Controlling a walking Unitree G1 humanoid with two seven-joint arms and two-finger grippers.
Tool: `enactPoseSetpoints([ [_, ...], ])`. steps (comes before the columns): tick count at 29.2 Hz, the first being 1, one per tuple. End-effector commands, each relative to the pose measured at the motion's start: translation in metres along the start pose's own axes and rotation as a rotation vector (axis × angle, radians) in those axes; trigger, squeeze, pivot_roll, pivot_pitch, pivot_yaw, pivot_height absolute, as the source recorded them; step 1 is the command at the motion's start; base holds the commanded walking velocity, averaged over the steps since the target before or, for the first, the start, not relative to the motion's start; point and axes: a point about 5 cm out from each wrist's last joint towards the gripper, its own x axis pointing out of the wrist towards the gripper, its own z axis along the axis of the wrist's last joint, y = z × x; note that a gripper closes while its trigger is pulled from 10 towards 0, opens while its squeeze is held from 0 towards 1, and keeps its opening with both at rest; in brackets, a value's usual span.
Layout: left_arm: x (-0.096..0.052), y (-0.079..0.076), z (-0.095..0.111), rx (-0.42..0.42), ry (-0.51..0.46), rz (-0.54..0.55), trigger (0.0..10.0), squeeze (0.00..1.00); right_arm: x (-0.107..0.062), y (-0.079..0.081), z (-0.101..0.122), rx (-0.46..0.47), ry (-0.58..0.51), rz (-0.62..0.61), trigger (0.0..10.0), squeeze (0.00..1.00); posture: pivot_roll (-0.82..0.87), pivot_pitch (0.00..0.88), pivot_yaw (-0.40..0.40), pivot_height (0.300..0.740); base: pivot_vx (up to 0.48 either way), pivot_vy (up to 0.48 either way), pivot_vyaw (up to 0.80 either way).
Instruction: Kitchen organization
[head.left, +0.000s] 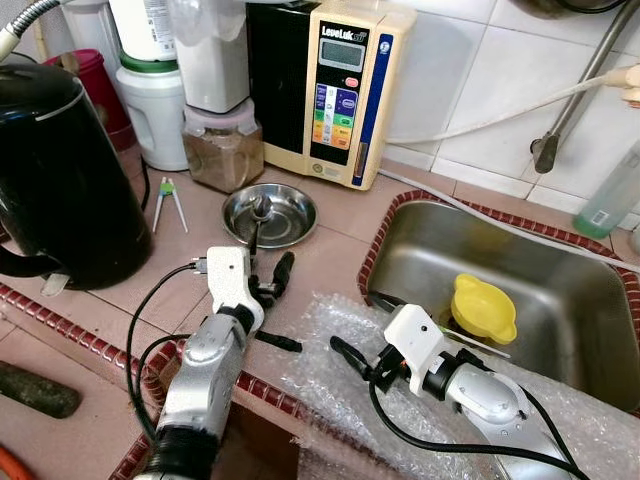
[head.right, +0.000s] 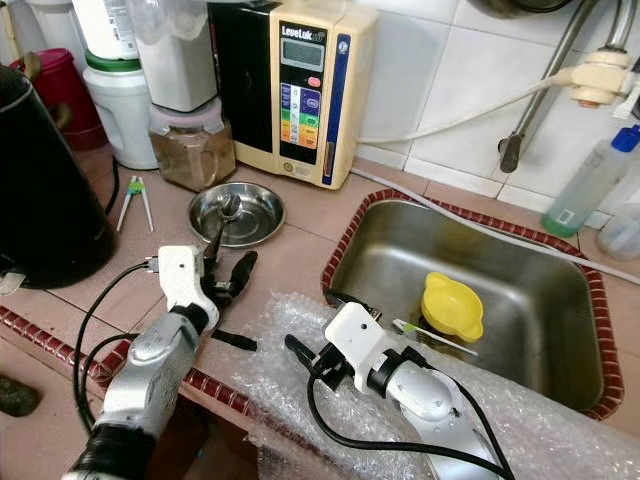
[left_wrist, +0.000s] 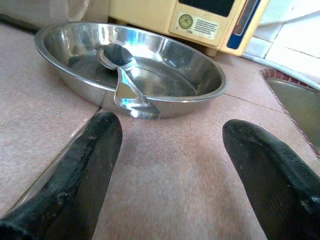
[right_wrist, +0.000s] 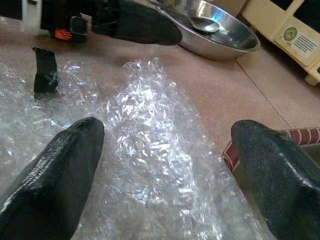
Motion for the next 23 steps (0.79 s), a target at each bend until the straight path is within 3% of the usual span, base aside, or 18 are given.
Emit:
enactPoseSetpoints([
  [1, -0.005, -0.004, 0.0, 0.047, -0.025, -0.027, 10.0, 1.0, -0.002, -0.002, -0.001, 0.001, 0.009, -0.006, 10.0, 0.12, 0.15, 0.0, -0.059, 0.74, 0.0, 0.0, 0.0],
  [4, -0.013, -0.006, 0.008, 0.142, -0.123, -0.045, 10.0, 1.0, -0.003, -0.002, -0.002, 0.001, 0.01, -0.006, 10.0, 0.12, 0.15, 0.0, -0.059, 0.74, 0.0, 0.0, 0.0],
  [13, -0.018, -0.015, 0.016, 0.22, -0.237, -0.078, 10.0, 1.0, -0.003, -0.002, -0.002, 0.002, 0.011, -0.001, 10.0, 0.13, 0.15, 0.0, -0.061, 0.74, 0.0, 0.0, 0.0],
  [23, -0.015, -0.011, 0.003, 0.184, -0.159, -0.064, 10.0, 1.0, -0.005, 0.007, -0.001, 0.053, -0.001, 0.057, 10.0, 0.13, 0.15, 0.0, -0.057, 0.74, 0.0, 0.0, 0.0],
])
